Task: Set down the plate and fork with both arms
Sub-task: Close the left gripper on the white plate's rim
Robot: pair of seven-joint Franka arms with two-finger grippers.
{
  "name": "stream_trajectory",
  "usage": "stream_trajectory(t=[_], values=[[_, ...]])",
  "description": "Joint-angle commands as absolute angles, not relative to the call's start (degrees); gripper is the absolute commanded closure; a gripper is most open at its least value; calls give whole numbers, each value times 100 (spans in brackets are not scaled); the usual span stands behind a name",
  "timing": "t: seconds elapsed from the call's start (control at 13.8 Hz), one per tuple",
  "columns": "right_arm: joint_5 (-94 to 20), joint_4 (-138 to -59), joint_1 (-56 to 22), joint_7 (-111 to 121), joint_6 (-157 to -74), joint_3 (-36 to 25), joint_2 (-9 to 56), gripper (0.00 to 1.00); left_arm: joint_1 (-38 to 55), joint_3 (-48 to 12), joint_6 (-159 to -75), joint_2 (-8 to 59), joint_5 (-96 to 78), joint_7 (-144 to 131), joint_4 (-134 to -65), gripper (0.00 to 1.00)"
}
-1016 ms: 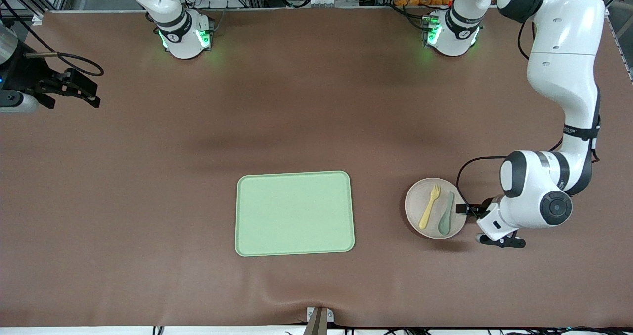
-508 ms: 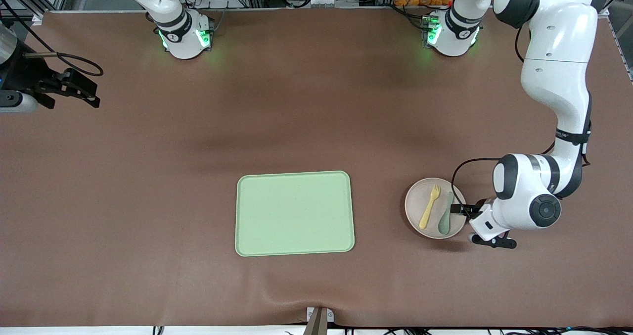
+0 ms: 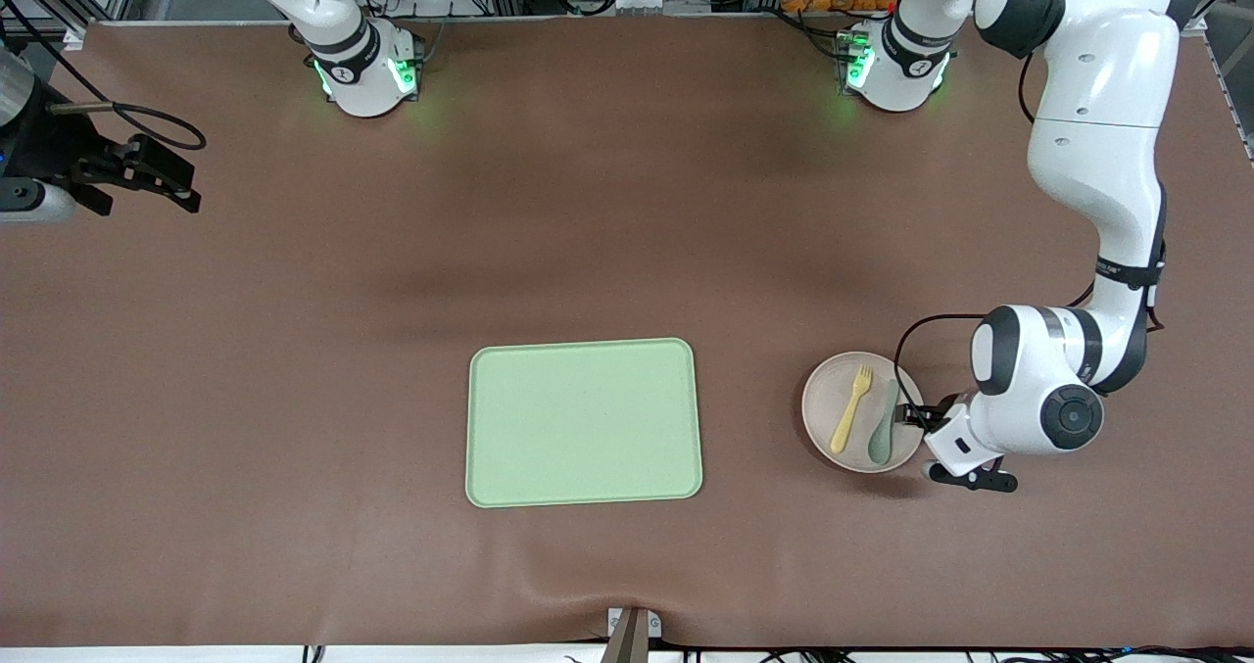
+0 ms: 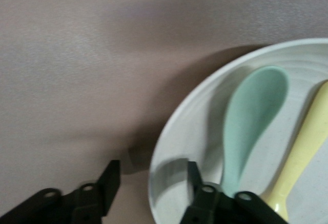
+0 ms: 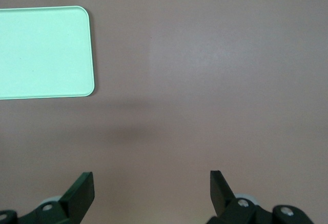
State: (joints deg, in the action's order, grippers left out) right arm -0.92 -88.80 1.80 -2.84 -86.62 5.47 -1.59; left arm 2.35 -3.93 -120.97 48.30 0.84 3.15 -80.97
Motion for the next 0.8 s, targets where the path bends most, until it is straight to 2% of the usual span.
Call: stream_trajectory(t=[0.0, 0.29, 0.51, 0.73], values=[[-167, -8771, 220, -229, -8569, 554, -141, 0, 369, -334, -12111, 4878, 272, -122, -8007, 100], [-167, -8763, 220, -229, -8569, 554, -132, 0, 334, -351, -12068, 4799, 255, -167, -8007, 100], [-167, -8763, 211, -229, -8569, 554, -132, 0, 272, -369, -12024, 4440, 237, -150, -8173, 100], [-167, -8763, 211, -229, -8569, 554, -132, 0, 264, -378, -11603, 4036, 202, -158, -8279, 100]])
